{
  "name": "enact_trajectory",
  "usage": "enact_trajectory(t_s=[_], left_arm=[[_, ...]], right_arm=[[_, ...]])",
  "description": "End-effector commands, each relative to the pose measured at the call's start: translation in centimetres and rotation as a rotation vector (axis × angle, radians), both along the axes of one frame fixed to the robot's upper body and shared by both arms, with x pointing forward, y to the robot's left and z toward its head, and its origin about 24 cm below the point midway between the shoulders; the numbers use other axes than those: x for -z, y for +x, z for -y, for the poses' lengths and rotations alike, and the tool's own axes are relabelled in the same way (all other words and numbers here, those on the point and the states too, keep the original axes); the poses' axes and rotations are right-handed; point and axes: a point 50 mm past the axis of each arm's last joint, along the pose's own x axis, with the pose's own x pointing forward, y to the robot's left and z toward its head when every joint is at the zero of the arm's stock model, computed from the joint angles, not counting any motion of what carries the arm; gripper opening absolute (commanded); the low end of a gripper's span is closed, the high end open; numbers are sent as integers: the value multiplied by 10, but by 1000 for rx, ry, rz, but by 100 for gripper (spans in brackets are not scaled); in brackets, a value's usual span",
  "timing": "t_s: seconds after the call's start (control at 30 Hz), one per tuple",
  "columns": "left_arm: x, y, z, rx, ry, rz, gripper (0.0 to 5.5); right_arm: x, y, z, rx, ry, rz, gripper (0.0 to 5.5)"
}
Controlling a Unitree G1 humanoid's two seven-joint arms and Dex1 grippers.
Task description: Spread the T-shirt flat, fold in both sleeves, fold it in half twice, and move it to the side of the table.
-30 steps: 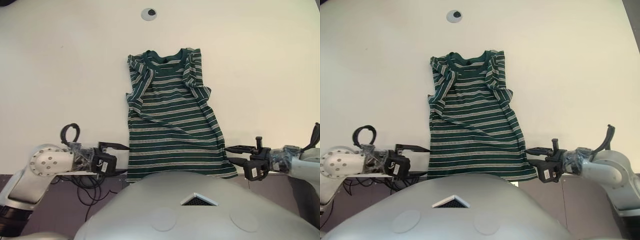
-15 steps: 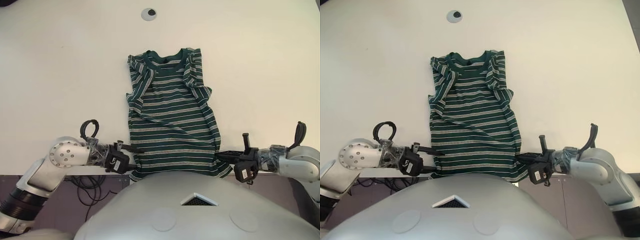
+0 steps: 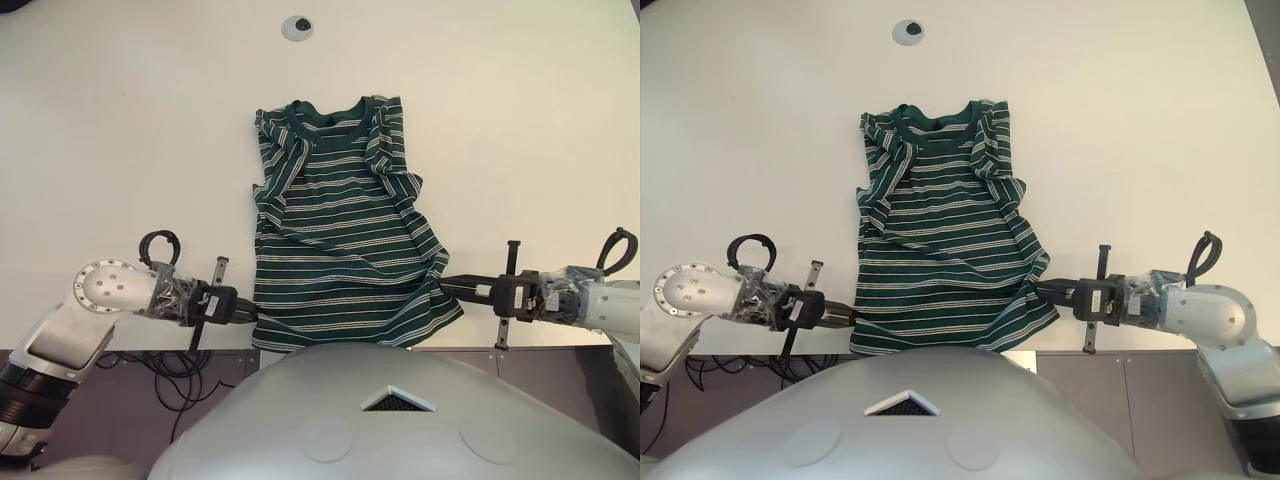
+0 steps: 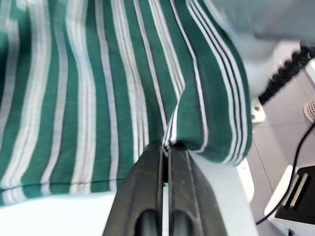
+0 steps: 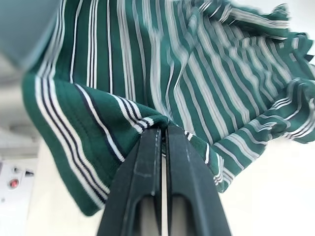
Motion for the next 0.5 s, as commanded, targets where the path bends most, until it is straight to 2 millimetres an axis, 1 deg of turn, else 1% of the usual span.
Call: enact_trajectory(t_s=[0.03, 0.07, 0.23, 0.33, 0.4, 0.47, 0.5], left_arm=[[-14, 15, -9, -93, -88, -18, 3], [-17, 16, -10, -104, -110, -37, 3], [-28, 2, -16, -75, -131, -176, 3], [-37, -9, -21, -42, -135, -262, 3], [-45, -13, -19, -29, -162, -278, 3], [-50, -16, -16, -20, -186, -277, 3], [-53, -14, -15, -26, -199, -257, 3]], right_arm=[[-13, 6, 1, 58, 89, -40, 0], [-15, 4, 1, 63, 111, -76, 0], [-20, -25, 7, -45, 157, -376, 0], [-22, -39, 13, -112, 124, -477, 0], [-21, -45, 13, -135, 110, -492, 0], [-23, -39, 10, -103, 141, -456, 0], [-25, -32, 8, -71, 171, -411, 0]])
